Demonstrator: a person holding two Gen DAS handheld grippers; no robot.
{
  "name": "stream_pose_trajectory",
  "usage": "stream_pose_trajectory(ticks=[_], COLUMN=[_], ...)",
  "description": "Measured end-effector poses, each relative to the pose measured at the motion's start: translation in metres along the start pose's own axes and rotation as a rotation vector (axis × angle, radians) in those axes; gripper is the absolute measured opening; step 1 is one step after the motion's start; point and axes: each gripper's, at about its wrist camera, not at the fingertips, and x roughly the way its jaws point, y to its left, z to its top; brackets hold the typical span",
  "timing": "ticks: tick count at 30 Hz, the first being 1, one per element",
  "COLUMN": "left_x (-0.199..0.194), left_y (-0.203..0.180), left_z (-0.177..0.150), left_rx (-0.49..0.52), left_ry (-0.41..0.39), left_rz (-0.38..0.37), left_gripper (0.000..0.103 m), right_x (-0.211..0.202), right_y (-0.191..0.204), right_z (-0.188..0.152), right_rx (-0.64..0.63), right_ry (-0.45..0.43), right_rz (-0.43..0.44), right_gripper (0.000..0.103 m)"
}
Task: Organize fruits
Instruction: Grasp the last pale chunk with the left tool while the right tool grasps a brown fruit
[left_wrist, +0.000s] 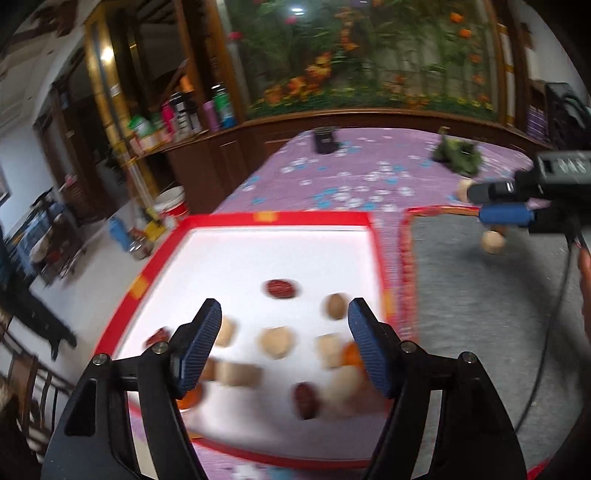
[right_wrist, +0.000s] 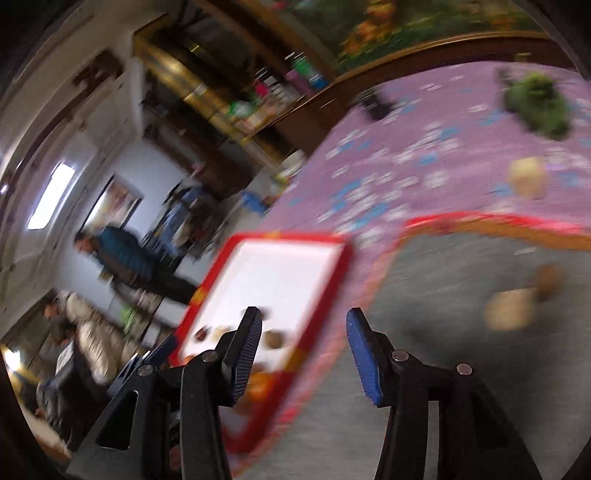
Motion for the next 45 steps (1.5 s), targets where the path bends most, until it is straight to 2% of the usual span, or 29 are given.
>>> stream_pose_trajectory(ticks=[5,8,10,16,19,22,24,28,33,35,38,41,44,45], left_x=[0.000,0.002,0.002,0.009,0.011,0.013,0.013,0.021,0.044,0.053,0.063,0.075,0.084,0.085], left_y=[-0.037,-0.061,-0.076,-0.111,-0.117,-0.121,-0.125,-0.143,-0.180,-0.195,-0.206,-0.216,-0.219,-0.220], left_z=[0.015,0.027,0.034,0.047,0.045,0.044,0.045,0.053,0.064,0.066,0.067,0.065,0.064,0.063], left_rx=[0.068,0.120,0.147,0.180,0.175,0.181,0.187,0.217,0.275,0.302,0.313,0.327,0.327,0.321], left_ry=[-0.006,-0.014,-0.019,-0.003,0.017,0.042,0.052,0.077,0.117,0.125,0.147,0.176,0.194,0.194], left_rz=[-0.078,-0.111,-0.134,-0.205,-0.220,-0.228,-0.240,-0.287,-0.338,-0.332,-0.341,-0.344,-0.340,-0.345], left_gripper=[0.071,0.071,0.071,0.071,0.071,0.071,0.071,0.070,0.070,0.070,0.055,0.048,0.037,0.037], right_x=[-0.042,-0.041,-0.032,-0.006,0.004,0.011,0.008,-0.020,-0.057,-0.064,-0.069,-0.072,-0.077,-0.078], right_y=[-0.067,-0.098,-0.109,-0.106,-0.098,-0.087,-0.090,-0.112,-0.132,-0.138,-0.144,-0.147,-0.149,-0.150], right_z=[0.019,0.022,0.022,0.022,0.019,0.020,0.020,0.023,0.025,0.026,0.026,0.027,0.025,0.026], right_rx=[0.130,0.202,0.227,0.199,0.139,0.068,0.093,0.232,0.331,0.353,0.380,0.396,0.407,0.409], right_ry=[-0.099,-0.101,-0.063,0.006,0.007,0.025,0.030,-0.015,-0.107,-0.125,-0.134,-0.140,-0.149,-0.151], right_rz=[-0.092,-0.108,-0.114,-0.172,-0.266,-0.311,-0.297,-0.162,-0.108,-0.108,-0.094,-0.087,-0.077,-0.075], right_gripper=[0.050,0.049,0.046,0.044,0.025,0.026,0.026,0.026,0.026,0.026,0.026,0.026,0.026,0.026])
